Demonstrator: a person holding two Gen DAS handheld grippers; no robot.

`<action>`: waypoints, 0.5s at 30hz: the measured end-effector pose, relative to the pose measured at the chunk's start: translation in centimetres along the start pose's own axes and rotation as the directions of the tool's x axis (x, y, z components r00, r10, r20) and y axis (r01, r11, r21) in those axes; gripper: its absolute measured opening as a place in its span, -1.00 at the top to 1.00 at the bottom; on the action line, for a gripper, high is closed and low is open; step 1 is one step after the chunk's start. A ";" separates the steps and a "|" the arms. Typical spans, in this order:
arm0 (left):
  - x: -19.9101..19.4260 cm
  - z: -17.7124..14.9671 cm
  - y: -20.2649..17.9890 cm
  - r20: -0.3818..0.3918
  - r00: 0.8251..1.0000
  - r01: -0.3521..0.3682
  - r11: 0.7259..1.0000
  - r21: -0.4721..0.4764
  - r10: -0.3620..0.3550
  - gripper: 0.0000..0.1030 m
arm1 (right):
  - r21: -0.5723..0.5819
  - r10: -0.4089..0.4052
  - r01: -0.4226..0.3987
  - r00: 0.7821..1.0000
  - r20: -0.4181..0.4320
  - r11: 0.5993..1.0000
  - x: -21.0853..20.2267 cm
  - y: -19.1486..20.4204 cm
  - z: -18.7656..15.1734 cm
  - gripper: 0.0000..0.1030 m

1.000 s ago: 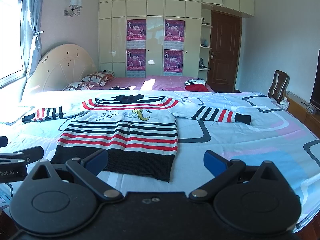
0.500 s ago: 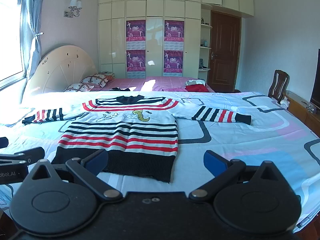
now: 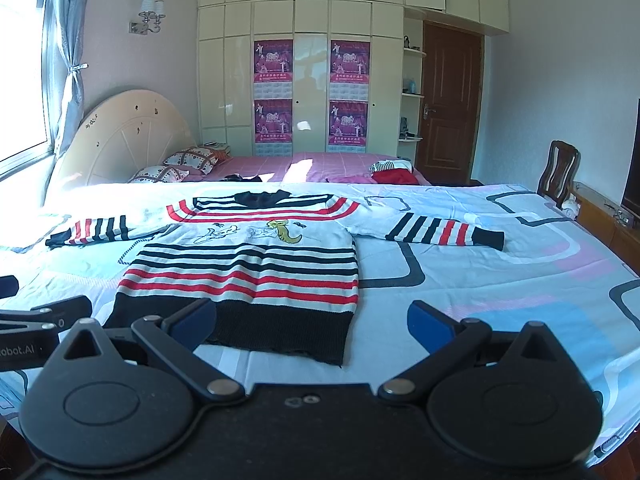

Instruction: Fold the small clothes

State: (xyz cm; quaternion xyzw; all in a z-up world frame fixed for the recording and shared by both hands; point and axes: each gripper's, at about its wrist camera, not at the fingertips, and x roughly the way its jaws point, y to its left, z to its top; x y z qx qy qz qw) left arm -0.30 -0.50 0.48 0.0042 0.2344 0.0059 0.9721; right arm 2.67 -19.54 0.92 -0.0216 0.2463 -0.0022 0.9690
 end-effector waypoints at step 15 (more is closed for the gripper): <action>0.1 0.0 -0.1 -0.003 1.000 -0.003 1.000 -0.004 0.003 -1.00 | -0.005 0.003 -0.003 1.000 0.000 1.000 0.0 0.7 0.2 -0.99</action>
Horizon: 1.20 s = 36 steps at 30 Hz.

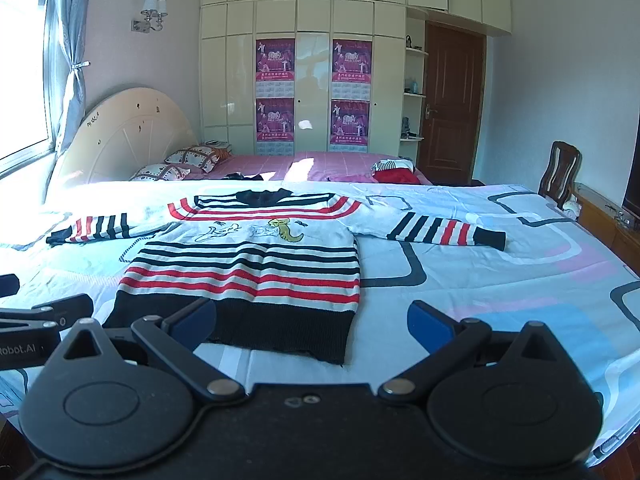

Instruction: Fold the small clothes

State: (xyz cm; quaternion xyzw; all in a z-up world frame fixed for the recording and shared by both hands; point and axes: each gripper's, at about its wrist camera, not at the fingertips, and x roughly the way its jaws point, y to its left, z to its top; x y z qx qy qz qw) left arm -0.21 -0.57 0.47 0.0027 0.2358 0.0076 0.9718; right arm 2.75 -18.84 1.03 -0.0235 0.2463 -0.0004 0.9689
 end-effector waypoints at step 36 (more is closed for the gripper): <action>26.9 11.1 0.8 -0.035 0.995 0.086 0.993 -0.081 -0.089 -1.00 | 0.289 -0.294 0.266 0.954 0.058 0.920 18.6 -13.2 7.3 -0.91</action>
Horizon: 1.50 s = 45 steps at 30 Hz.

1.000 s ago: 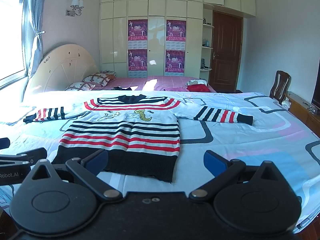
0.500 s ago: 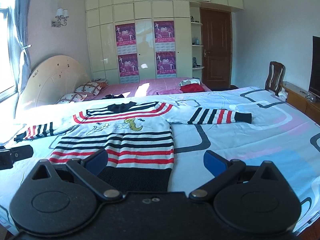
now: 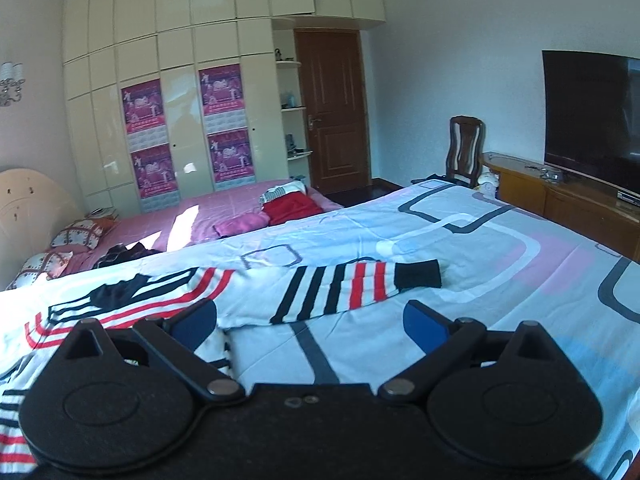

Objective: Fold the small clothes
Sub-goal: 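Reach to the black sleeve cuff and close the right gripper on it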

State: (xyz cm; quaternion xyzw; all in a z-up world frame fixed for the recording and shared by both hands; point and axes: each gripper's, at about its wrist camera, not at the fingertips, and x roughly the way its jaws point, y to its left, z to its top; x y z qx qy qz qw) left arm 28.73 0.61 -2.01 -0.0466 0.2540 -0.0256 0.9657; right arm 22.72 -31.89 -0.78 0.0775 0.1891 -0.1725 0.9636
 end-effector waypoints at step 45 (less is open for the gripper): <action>16.0 -1.4 5.5 -0.226 0.938 -0.261 0.964 0.044 0.264 -1.00 | 0.013 -0.196 0.202 0.964 -0.181 0.979 29.3 -10.3 0.8 0.86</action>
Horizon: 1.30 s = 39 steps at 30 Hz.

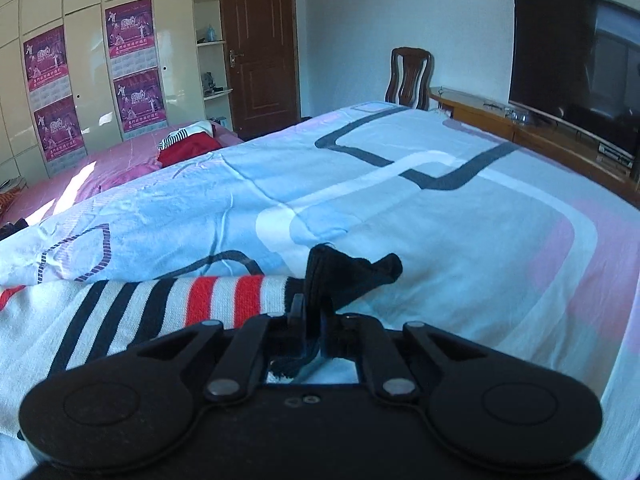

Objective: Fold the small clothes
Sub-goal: 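Reach to the black sleeve cuff and close the right gripper on it, then carry the grasped sleeve across the sweater front with the right gripper and release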

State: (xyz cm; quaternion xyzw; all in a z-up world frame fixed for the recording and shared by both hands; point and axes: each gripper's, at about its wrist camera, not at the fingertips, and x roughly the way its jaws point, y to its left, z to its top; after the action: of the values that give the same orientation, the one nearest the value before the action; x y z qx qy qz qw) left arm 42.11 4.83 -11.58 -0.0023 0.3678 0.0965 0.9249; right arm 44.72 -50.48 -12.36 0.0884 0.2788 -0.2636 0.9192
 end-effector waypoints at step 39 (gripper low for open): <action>5.1 2.9 -4.7 -0.024 0.883 0.454 0.865 -0.212 -0.469 0.06 | -0.293 0.467 -0.455 0.884 -0.032 0.841 -13.4 23.3 -6.2 0.46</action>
State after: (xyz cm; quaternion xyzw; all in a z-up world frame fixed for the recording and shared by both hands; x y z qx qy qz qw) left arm 48.57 1.35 -13.22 -0.1870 0.3793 -0.0912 0.9016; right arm 44.84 -23.07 -9.64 0.0105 0.2664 0.0073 0.9638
